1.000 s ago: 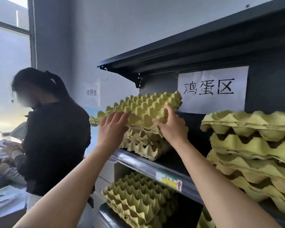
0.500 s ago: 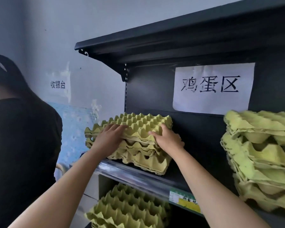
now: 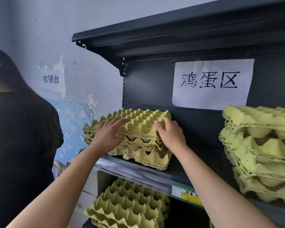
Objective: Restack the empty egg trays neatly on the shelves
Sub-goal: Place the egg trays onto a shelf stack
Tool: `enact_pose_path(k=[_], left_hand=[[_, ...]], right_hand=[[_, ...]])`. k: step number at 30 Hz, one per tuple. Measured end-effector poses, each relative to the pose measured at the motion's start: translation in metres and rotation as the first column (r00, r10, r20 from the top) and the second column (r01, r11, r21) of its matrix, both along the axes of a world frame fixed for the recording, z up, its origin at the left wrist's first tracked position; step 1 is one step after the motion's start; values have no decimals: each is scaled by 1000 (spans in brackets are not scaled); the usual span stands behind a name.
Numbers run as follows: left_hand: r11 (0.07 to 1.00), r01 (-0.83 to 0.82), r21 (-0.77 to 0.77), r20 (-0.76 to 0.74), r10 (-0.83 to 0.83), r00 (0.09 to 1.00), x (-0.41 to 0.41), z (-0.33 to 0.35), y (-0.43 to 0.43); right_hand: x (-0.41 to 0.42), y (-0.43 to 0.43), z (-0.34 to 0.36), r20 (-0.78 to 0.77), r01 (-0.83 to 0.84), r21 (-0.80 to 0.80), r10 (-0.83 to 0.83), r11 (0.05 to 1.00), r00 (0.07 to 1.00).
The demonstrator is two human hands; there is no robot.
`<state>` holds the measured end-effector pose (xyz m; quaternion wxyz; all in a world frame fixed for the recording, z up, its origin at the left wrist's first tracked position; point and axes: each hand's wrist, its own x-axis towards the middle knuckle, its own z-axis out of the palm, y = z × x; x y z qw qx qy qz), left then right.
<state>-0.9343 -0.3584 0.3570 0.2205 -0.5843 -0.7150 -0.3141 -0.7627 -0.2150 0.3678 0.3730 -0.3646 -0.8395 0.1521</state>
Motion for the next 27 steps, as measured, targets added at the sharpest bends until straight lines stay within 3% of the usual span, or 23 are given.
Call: enact_pose_path(k=[5,11,15,27], left_hand=[[995,7,97,-173,10,985,39,26,6],[965,52,256,-291,26,956,122,62,8],[941,132,312,-369,-8,930,209,72,9],[821,505,268,-384,-390,837,518,39,56]], right_hand=[[25,-21,21,-83,60,417,-27,907,996],[94,-46,50,-162,175,726,-82,665,983],[184,-56,60,-178,264,777,-202,572,963],[516,-55,23,-168,441,721,-483,535,859]])
